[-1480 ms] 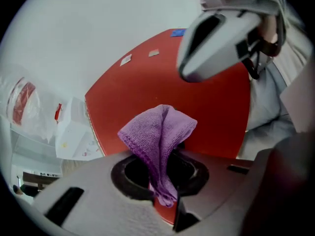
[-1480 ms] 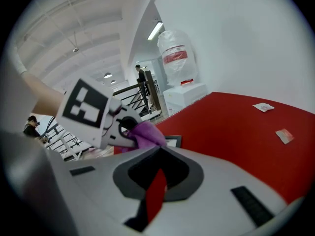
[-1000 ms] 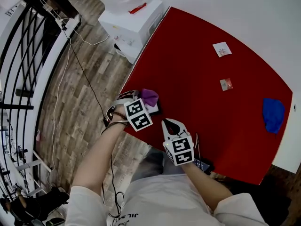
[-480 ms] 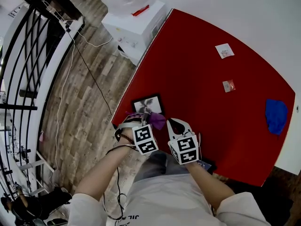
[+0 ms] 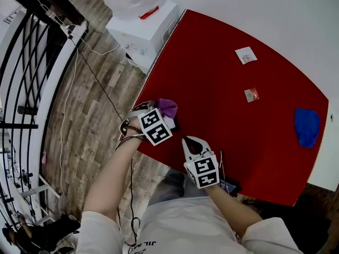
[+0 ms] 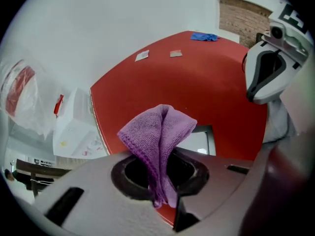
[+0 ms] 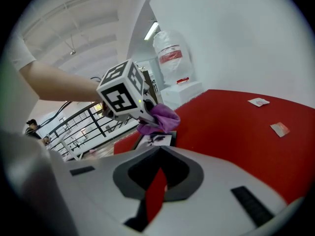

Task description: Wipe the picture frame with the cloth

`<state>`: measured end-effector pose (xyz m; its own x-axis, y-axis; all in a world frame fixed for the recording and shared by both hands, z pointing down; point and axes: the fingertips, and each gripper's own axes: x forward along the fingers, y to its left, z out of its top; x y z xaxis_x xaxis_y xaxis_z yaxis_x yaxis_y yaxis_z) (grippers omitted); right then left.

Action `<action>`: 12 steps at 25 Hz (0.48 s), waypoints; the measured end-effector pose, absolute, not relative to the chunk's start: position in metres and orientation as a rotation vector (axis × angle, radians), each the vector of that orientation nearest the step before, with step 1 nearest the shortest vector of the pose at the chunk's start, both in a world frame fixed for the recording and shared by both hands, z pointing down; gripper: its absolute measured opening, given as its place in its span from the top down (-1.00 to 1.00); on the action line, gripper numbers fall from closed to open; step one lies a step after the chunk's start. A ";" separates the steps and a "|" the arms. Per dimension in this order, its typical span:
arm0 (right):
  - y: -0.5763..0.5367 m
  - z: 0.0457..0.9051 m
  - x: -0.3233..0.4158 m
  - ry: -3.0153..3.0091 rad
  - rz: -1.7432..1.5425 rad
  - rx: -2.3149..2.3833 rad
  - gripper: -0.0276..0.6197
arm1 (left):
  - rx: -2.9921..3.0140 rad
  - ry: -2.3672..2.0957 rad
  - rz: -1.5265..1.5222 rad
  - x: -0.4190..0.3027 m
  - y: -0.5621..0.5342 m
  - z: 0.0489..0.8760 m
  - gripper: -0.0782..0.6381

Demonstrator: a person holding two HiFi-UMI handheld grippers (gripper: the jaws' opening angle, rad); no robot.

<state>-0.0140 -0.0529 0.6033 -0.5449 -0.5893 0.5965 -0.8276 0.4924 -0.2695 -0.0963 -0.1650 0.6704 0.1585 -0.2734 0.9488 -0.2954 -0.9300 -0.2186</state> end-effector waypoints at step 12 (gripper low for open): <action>-0.055 0.615 0.019 -2.264 0.769 1.227 0.90 | 2.389 -0.387 1.975 -0.073 -0.093 0.702 0.61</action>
